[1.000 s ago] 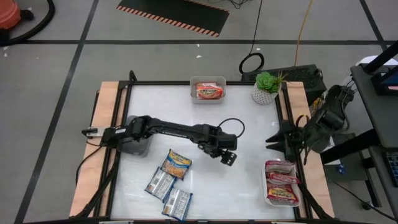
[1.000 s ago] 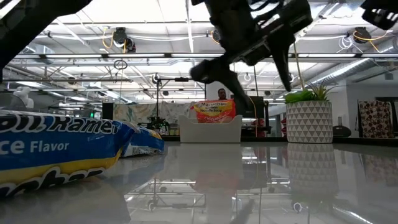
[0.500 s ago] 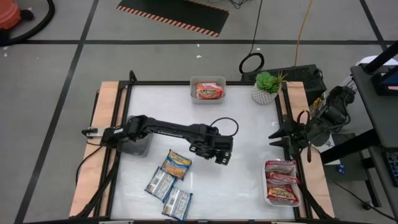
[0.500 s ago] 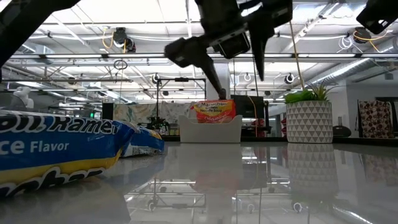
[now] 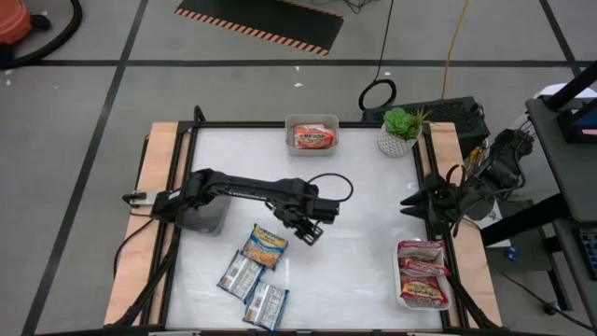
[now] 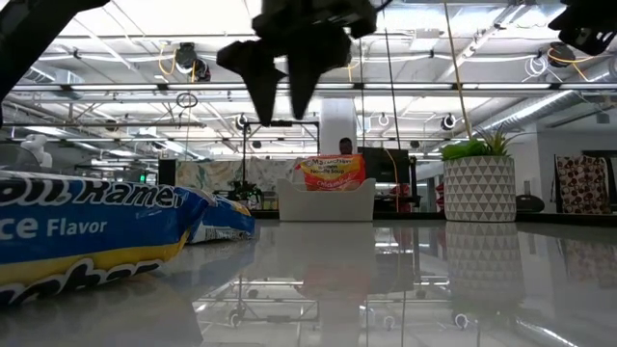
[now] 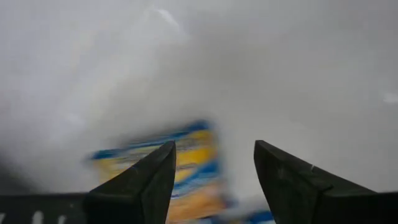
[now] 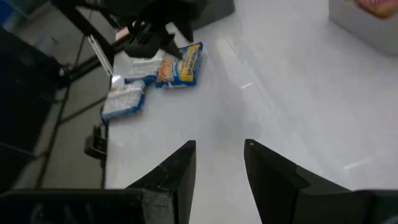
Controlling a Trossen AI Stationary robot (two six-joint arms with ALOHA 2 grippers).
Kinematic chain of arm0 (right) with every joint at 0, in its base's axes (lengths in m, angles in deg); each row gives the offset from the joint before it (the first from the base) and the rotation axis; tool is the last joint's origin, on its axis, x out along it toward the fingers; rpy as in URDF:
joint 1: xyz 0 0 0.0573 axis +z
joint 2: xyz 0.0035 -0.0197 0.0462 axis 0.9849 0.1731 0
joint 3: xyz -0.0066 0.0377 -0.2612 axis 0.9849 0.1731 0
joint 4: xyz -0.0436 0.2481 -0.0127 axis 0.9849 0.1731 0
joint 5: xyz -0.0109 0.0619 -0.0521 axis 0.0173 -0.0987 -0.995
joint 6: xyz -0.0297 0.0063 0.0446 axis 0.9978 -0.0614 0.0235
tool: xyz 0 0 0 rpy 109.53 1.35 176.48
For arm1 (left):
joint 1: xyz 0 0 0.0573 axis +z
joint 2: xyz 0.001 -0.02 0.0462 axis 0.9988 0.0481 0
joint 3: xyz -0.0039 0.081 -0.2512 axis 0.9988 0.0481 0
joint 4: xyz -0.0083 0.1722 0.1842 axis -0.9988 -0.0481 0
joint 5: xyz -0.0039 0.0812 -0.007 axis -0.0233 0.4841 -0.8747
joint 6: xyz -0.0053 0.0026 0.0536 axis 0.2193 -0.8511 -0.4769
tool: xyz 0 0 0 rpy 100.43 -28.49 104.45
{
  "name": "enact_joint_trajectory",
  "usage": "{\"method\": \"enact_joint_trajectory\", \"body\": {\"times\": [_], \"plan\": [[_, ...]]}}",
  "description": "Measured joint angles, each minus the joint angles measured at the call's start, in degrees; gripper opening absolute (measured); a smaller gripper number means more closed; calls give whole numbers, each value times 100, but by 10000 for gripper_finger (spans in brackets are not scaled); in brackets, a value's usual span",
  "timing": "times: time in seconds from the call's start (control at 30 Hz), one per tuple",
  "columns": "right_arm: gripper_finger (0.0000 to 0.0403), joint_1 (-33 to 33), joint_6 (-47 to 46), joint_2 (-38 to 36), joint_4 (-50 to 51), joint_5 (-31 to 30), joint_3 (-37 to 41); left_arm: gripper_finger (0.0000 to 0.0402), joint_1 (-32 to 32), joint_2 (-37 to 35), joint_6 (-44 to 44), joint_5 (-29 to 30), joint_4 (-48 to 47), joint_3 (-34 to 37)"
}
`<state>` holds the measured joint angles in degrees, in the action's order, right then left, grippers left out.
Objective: Sort Maruchan noodles
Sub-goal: Put the top blue noodle pack into the black bin
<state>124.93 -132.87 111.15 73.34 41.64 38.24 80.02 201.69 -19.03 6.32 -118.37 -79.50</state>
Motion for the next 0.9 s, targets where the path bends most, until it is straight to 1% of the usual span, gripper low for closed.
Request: {"method": "enact_joint_trajectory", "body": {"times": [0.1, 0.3, 0.43, 0.57, 0.8, 0.9], "plan": [[127, 0, -434, 60, -62, 3, 0, 218, 14, -95, -378, 436, -246, 0], [127, 0, -1134, 386, -346, 17, 0, 218, 109, -106, -1150, 105, -191, 3], [127, 2, -1169, 729, -583, 28, 0, 218, 179, -110, -1313, 115, 234, 370], [127, 2, -1240, 1103, -816, 42, 2, 218, 210, -101, -1488, 139, 260, 613], [127, 9, -1370, 1521, -1440, 214, 4, 218, 131, -145, -1661, 61, 297, 681], [127, 2, -1364, 1621, -1542, 172, 4, 218, 135, -148, -1709, 213, 371, 680]]}}
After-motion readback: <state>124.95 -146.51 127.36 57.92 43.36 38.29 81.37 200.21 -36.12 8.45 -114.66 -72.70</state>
